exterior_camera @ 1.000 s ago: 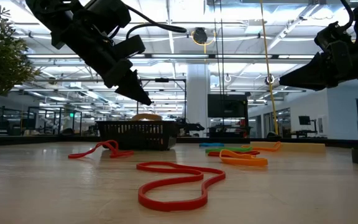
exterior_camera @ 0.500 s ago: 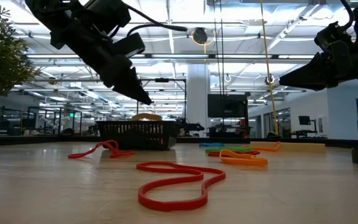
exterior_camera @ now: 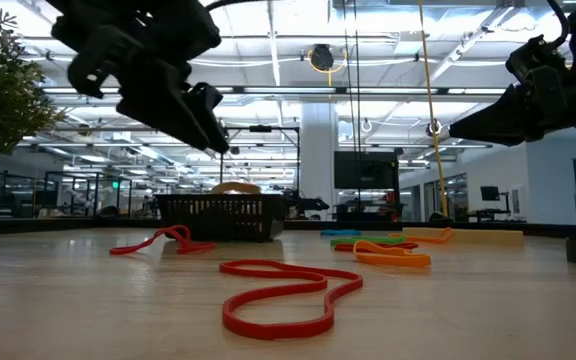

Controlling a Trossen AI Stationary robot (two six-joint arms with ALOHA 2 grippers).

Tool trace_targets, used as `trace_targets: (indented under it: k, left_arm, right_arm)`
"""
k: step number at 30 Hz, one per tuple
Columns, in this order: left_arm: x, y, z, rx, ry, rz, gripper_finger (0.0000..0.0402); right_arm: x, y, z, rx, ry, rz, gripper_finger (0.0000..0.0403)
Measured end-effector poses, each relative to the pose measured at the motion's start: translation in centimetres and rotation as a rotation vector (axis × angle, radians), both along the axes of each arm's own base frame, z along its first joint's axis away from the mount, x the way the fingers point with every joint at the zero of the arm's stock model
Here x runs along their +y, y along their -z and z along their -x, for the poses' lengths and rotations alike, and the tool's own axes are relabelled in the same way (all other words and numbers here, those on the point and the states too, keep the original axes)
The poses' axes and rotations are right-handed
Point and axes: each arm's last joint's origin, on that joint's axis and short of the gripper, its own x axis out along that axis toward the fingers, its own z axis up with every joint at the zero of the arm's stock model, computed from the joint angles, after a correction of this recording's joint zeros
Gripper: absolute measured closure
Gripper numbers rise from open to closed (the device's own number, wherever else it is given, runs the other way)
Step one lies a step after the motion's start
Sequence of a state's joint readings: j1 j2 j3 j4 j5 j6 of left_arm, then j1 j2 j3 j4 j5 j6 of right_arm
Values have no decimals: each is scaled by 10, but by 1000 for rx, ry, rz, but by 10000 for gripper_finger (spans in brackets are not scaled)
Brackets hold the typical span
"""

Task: Pick and place rubber bands into bin
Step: Put the top left red rubber band into the black bin

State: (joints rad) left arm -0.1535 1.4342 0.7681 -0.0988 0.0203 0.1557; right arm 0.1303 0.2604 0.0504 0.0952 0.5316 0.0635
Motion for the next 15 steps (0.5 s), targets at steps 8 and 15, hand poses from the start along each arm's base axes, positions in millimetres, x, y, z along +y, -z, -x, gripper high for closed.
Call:
trace_targets:
  k: [8, 15]
  left_arm:
    - [-24, 5, 10, 95, -35, 59, 192]
    - [-30, 20, 7, 152, -159, 114, 192]
  right_arm:
    - [0, 0, 0, 2, 0, 0, 261]
    - [0, 0, 0, 1, 0, -2, 261]
